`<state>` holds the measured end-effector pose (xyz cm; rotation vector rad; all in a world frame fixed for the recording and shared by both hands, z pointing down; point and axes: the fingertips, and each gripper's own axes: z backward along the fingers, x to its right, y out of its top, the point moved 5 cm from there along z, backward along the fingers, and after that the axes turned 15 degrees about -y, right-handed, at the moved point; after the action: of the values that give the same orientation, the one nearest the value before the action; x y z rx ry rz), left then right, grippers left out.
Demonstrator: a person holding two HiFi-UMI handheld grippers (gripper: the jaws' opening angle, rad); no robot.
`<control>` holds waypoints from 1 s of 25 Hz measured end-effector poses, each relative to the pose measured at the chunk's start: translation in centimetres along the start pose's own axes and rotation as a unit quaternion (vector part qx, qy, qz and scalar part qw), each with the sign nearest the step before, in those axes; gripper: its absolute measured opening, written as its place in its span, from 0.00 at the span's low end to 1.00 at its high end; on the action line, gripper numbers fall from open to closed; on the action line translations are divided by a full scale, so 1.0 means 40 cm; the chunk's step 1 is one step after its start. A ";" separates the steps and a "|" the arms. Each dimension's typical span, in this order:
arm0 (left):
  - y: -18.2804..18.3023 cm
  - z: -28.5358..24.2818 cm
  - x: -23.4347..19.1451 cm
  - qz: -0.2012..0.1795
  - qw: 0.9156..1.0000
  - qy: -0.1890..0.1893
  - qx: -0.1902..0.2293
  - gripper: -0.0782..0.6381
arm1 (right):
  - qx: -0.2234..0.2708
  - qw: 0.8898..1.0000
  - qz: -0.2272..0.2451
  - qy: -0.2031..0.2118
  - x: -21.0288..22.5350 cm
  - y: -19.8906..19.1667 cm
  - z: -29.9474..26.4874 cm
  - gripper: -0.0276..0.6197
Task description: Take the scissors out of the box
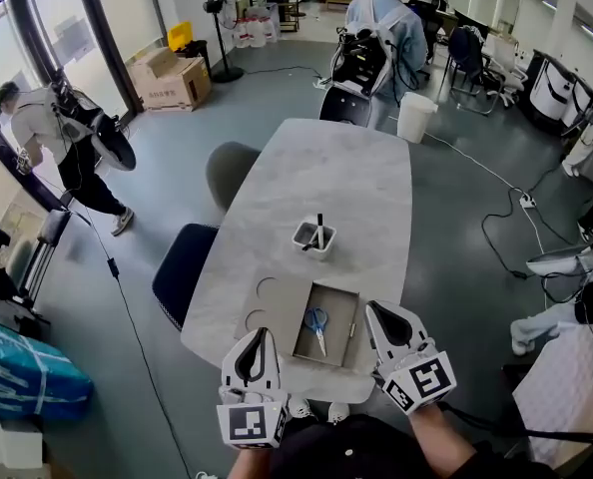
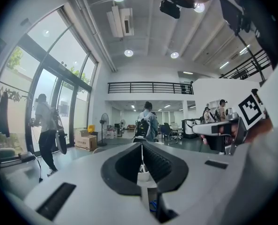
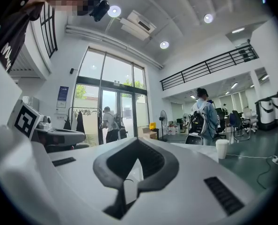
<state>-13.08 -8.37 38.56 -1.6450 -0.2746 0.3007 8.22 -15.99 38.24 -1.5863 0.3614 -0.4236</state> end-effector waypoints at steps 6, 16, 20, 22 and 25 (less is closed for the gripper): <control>-0.023 -0.020 -0.028 0.008 1.000 -0.006 -0.009 0.13 | -0.015 1.000 0.000 0.000 -0.013 -0.034 -0.034 0.04; -0.108 -0.072 -0.060 0.038 0.998 -0.018 -0.048 0.13 | -0.078 0.997 0.012 0.008 -0.023 -0.150 -0.115 0.04; -0.147 -0.066 -0.083 0.053 0.996 -0.017 -0.068 0.13 | -0.122 0.992 0.020 0.010 -0.048 -0.208 -0.139 0.04; -0.172 -0.067 -0.093 0.062 0.995 -0.017 -0.078 0.13 | -0.140 0.990 0.026 0.011 -0.057 -0.244 -0.155 0.04; -0.213 -0.085 -0.105 0.073 0.993 -0.019 -0.088 0.13 | -0.160 0.986 0.031 0.014 -0.056 -0.299 -0.188 0.04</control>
<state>-15.81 -12.22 47.50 -1.8395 -0.2149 0.4278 2.36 -20.84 50.37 -1.8775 0.5193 -0.3505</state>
